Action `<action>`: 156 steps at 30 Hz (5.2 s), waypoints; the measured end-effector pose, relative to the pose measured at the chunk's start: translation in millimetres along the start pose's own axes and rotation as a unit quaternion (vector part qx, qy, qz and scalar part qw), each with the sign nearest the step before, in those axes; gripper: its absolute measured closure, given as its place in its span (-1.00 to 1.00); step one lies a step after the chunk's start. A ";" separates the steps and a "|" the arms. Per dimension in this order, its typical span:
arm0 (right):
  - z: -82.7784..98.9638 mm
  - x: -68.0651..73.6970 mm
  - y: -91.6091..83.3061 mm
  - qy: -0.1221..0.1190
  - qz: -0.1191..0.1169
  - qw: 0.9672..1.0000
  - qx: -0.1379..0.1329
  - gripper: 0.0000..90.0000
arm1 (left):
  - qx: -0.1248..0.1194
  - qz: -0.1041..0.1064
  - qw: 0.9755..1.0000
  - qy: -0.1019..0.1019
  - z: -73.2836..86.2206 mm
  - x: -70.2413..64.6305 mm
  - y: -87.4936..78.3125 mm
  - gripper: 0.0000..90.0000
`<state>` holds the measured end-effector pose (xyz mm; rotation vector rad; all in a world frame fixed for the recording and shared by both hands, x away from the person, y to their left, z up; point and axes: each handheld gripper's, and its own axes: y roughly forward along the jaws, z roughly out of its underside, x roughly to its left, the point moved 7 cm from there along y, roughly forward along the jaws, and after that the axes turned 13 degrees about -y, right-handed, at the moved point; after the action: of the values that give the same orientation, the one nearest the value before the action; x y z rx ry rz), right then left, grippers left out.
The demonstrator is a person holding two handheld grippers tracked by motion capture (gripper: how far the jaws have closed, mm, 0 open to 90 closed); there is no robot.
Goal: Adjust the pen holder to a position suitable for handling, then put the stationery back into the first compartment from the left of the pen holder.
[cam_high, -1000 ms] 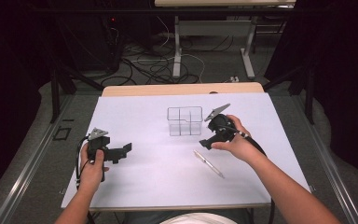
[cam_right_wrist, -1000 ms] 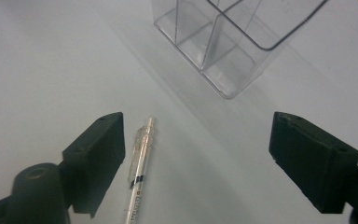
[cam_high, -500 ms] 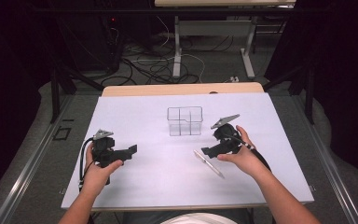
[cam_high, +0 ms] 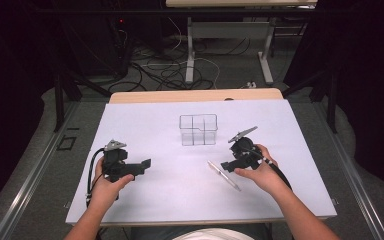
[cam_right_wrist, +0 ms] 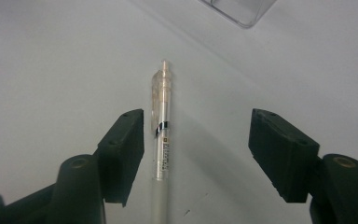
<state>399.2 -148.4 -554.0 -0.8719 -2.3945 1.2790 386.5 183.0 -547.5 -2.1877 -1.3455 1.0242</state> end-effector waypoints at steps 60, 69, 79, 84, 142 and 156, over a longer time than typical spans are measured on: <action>32.8 22.4 23.4 -0.028 -0.060 0.983 0.173 0.76 | 0.015 -0.019 1.000 0.013 5.4 7.5 5.6 -0.95; 31.0 24.7 27.4 -0.006 -0.051 0.988 0.144 0.77 | 0.015 -0.020 1.000 0.013 5.5 7.8 5.7 -0.95; 23.1 21.6 20.5 -0.040 -0.032 0.990 0.128 0.77 | 0.015 -0.021 1.000 0.015 5.7 7.6 6.1 -0.94; 13.6 19.0 16.7 -0.085 0.002 0.992 0.097 0.77 | 0.017 -0.024 0.999 0.017 5.2 8.8 7.2 -0.94; -61.2 60.1 -22.6 -0.751 0.397 0.528 -0.017 0.77 | 0.008 -0.031 0.998 0.057 -2.3 -5.1 4.9 -0.64; -59.1 67.2 -14.6 -0.780 0.372 0.503 0.002 0.77 | 0.043 0.003 0.989 0.140 -10.4 -38.7 2.3 -0.30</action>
<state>371.7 -73.7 -510.5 -0.8194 -2.9856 3.6774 384.9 148.5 -527.1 -2.1760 -1.1465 0.7280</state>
